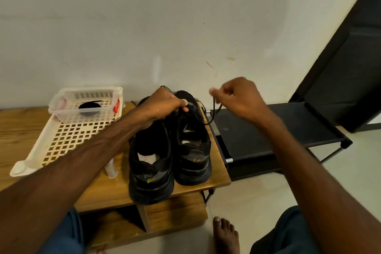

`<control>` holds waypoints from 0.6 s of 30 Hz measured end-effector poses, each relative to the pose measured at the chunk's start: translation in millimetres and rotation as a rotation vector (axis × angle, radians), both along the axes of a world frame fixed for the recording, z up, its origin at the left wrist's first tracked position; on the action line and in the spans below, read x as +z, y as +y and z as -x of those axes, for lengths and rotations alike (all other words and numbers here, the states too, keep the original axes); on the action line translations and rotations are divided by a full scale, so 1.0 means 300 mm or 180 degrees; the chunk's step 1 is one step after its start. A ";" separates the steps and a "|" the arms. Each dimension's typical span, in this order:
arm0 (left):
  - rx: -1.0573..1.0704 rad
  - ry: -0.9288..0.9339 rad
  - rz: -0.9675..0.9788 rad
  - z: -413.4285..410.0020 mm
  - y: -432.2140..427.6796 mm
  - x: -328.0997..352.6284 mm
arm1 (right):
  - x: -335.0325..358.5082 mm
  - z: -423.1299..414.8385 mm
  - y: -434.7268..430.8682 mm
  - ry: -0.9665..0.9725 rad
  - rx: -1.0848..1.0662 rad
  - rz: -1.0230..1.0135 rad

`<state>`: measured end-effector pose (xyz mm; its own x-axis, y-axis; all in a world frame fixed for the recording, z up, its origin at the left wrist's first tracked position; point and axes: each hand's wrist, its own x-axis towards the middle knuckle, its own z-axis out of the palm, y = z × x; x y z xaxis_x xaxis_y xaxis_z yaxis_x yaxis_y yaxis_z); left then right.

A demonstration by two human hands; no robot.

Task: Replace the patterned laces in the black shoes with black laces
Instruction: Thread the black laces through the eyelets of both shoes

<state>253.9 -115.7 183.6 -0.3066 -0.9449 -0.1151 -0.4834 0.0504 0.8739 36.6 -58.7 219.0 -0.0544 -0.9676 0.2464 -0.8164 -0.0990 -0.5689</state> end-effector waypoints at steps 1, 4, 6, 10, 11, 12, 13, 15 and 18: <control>-0.0005 0.0018 -0.0033 0.002 0.002 0.002 | -0.020 0.007 -0.008 0.0432 -0.0011 -0.0270; -0.0047 0.0060 -0.0043 0.004 0.008 0.005 | -0.065 -0.010 -0.026 0.0958 -0.0138 -0.0578; -0.0036 0.0034 0.0020 0.005 0.012 0.009 | -0.067 -0.038 -0.029 0.0685 0.0036 -0.0306; -0.0094 0.0043 0.0103 0.001 0.016 0.015 | -0.065 -0.107 -0.012 0.0133 0.0519 -0.0279; -0.0104 0.0062 0.0102 0.000 0.018 0.017 | -0.068 -0.117 -0.014 0.0149 0.0504 -0.0225; -0.0108 0.0069 0.0110 0.000 0.019 0.016 | -0.070 -0.122 -0.018 0.0153 0.0481 -0.0169; -0.0115 0.0073 0.0126 -0.002 0.020 0.017 | -0.069 -0.122 -0.025 0.0141 0.0457 -0.0138; -0.0164 0.0078 0.0149 -0.006 0.019 0.019 | -0.060 -0.113 -0.033 0.0115 0.0447 -0.0165; -0.0178 0.0053 0.0178 -0.020 0.005 0.026 | -0.044 -0.090 -0.029 0.0093 0.0483 -0.0222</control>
<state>259.8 -114.3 191.4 -0.3606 -0.9310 -0.0571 -0.4639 0.1259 0.8769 63.6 -67.3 205.7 0.0998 -0.9790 0.1777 -0.8114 -0.1835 -0.5550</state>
